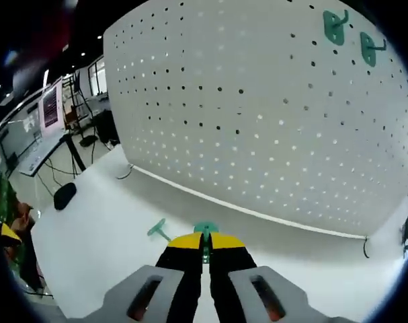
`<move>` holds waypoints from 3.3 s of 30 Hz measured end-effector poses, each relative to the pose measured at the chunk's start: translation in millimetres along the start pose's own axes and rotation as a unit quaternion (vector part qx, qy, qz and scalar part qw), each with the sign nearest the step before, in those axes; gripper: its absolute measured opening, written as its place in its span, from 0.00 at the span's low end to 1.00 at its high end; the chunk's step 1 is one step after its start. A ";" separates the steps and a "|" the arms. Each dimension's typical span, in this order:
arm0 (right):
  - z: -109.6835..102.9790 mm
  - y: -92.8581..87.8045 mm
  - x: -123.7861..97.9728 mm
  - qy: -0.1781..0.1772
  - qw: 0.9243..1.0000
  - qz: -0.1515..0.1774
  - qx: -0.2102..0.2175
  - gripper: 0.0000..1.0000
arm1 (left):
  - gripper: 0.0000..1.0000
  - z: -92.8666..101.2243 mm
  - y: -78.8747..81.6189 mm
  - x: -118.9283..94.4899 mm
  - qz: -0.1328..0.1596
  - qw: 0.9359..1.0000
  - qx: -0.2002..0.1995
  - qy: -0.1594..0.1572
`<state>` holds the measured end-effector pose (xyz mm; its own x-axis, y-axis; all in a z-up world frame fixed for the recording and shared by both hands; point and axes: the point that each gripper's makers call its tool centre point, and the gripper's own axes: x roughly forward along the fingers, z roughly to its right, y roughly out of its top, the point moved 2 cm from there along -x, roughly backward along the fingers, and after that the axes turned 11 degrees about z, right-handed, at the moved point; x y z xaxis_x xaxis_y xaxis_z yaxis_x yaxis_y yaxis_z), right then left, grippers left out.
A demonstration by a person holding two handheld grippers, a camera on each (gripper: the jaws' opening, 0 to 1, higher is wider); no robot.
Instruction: Insert the hook assembly into the mounting plate slot until the hook locks in place.
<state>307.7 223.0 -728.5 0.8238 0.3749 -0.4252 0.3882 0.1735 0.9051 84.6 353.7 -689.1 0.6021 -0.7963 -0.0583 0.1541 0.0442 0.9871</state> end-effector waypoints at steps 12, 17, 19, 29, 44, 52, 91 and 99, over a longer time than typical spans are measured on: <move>11.1 34.4 -15.2 -0.038 0.997 0.074 -0.002 0.01 | 0.96 8.4 6.9 8.2 -0.005 1.000 0.018 -0.019; 15.2 48.4 -18.3 -0.042 0.995 0.095 -0.004 0.01 | 0.96 11.2 10.3 8.8 -0.003 1.000 0.017 -0.022; 18.3 55.9 -20.6 -0.047 0.993 0.107 -0.001 0.01 | 0.96 11.7 10.2 9.1 -0.007 1.000 0.021 -0.021; 34.4 86.9 -34.3 -0.077 0.983 0.164 0.008 0.01 | 0.96 19.5 11.6 13.7 -0.016 0.999 0.027 -0.036; 47.6 146.0 -52.4 -0.099 0.958 0.268 -0.003 0.00 | 0.96 19.6 19.6 11.5 -0.012 0.999 0.034 -0.029; 53.4 166.1 -52.9 -0.107 0.950 0.295 0.010 0.00 | 0.96 17.7 21.4 7.3 -0.010 0.999 0.033 -0.019; 74.8 221.6 -41.3 -0.145 0.923 0.357 0.004 0.01 | 0.96 6.5 16.0 5.8 -0.007 1.000 0.010 0.001; 73.7 217.0 -37.5 -0.150 0.925 0.349 0.008 0.01 | 0.96 4.4 16.1 4.7 -0.006 1.000 0.010 0.003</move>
<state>391.5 179.5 -516.4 0.9528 0.1202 0.2789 -0.2772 -0.0307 0.9603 86.5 348.0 -672.8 0.6047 -0.7933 -0.0711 0.1457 0.0224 0.9891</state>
